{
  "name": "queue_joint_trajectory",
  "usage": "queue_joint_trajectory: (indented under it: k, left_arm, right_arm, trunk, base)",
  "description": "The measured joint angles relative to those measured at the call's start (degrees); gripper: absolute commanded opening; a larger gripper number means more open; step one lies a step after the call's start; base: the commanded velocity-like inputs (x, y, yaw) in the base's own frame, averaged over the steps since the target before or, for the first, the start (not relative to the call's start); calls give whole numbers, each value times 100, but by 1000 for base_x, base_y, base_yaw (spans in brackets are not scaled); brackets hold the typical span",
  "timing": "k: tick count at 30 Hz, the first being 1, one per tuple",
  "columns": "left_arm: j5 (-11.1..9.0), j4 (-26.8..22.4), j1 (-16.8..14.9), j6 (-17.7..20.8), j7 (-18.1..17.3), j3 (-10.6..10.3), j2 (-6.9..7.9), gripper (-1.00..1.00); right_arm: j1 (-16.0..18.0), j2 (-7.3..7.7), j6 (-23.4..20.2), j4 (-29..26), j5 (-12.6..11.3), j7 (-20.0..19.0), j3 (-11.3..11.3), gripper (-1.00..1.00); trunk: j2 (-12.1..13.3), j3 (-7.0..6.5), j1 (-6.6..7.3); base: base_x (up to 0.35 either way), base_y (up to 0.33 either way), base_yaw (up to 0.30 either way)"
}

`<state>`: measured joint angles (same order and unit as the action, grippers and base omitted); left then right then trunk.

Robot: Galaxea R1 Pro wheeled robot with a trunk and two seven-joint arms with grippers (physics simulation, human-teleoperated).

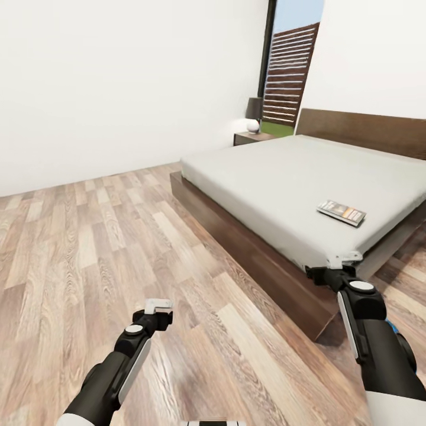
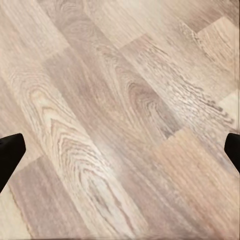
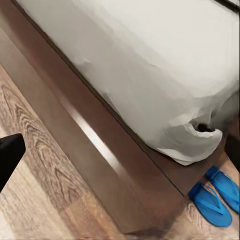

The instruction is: In the bedroom, move the book from the bed onto either nightstand, and place the two sandals side by side next to the bed.

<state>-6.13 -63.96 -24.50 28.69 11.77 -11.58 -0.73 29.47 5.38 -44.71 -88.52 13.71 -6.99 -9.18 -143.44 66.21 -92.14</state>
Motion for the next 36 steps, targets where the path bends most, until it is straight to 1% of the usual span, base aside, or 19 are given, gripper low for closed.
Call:
queue_joint_trajectory:
  k: [3, 5, 7, 8, 10, 13, 15, 18, 22, 23, 24, 25, 26, 27, 29, 31, 32, 35, 36]
  left_arm:
    - [-13, 64, 5, -29, -2, 1, 0, 100]
    - [-16, 227, 7, -97, 8, 2, -2, 100]
    - [-9, 609, 8, -371, 37, 6, -12, 100]
    - [-4, 881, 12, -593, 49, 3, -14, 100]
    - [17, 1275, 17, -901, 64, -10, -22, 100]
    - [32, 1746, 23, -1189, 71, -25, -36, 100]
    - [34, 1964, 24, -1290, 72, -29, -43, 100]
    - [14, 2470, 26, -1534, 73, -22, -55, 100]
    - [-15, 2894, 26, -1850, 76, 12, -64, 100]
    - [-36, 3028, 26, -1990, 70, 29, -66, 100]
    - [-86, 3205, 27, -2102, 58, 39, -69, 100]
    - [-117, 3307, 26, -2147, 50, 41, -70, 100]
    - [-181, 3477, 27, -2210, 39, 43, -71, 100]
    - [-214, 3550, 26, -2237, 34, 43, -72, 100]
    - [-352, 3720, 26, -2355, 24, 45, -72, 100]
    - [-396, 3775, 26, -2402, 20, 47, -73, 100]
    - [-434, 3863, 26, -2444, 18, 44, -72, 100]
    - [-460, 4022, 26, -2488, 17, 40, -71, 100]
    - [-463, 4062, 25, -2507, 17, 40, -69, 100]
  right_arm:
    - [-70, -6, 4, 0, 0, 0, 4, 100]
    - [-139, -19, 1, 0, -1, 0, 6, 100]
    - [-269, -98, 9, 3, 0, 3, 7, 100]
    - [-363, -149, 17, 16, 1, 2, 7, 100]
    - [-482, -197, 24, 55, 1, 2, 7, 100]
    - [-564, -227, 30, 84, -6, -11, 7, 100]
    - [-585, -235, 34, 94, -6, -14, 8, 100]
    - [-618, -245, 44, 179, -10, -17, 8, 100]
    - [-672, -248, 152, 362, -26, -27, 8, 100]
    - [-689, -247, 280, 588, -57, -34, 8, 100]
    - [-700, -247, 576, 1008, -94, -35, 7, 100]
    - [-703, -247, 769, 1257, -106, -32, 7, 100]
    - [-709, -248, 1112, 1671, -120, -29, 4, 100]
    - [-710, -250, 1276, 1880, -123, -29, 1, 100]
    - [-716, -252, 1850, 2847, -134, -32, -10, 100]
    - [-715, -254, 2077, 3354, -141, -34, -11, 100]
    - [-718, -258, 2389, 3992, -157, -33, -11, 100]
    - [-717, -260, 2806, 4744, -203, -31, -8, 100]
    - [-716, -258, 2897, 4883, -223, -29, -6, 100]
  trunk:
    - [0, -16, -1]
    - [0, -27, -1]
    - [0, -37, -1]
    - [0, -42, 0]
    - [0, -53, 1]
    - [0, -67, 1]
    - [2, -115, 7]
    - [7, -185, 15]
    - [12, -275, 25]
    - [13, -297, 28]
    - [15, -319, 30]
    - [16, -342, 33]
    - [18, -364, 35]
    - [19, -386, 38]
    - [22, -430, 43]
    - [66, -471, 69]
    - [107, -488, 91]
    - [227, -542, 157]
    - [267, -560, 179]
  base:
    - [-282, 116, -265]
    - [-305, 54, -265]
    - [-247, 28, -265]
    - [-165, 17, -265]
    - [-95, 10, -265]
    - [-48, 5, -201]
    - [-23, 2, -101]
    - [-10, 1, -45]
    - [-4, 0, -17]
    - [-1, 0, -5]
    - [-1, 0, -4]
    - [-1, 0, -3]
    - [0, 0, -2]
    - [0, 0, -1]
    - [0, 0, 0]
    - [0, 0, 0]
    - [0, 0, 0]
    - [0, 0, 0]
    - [0, 0, 0]
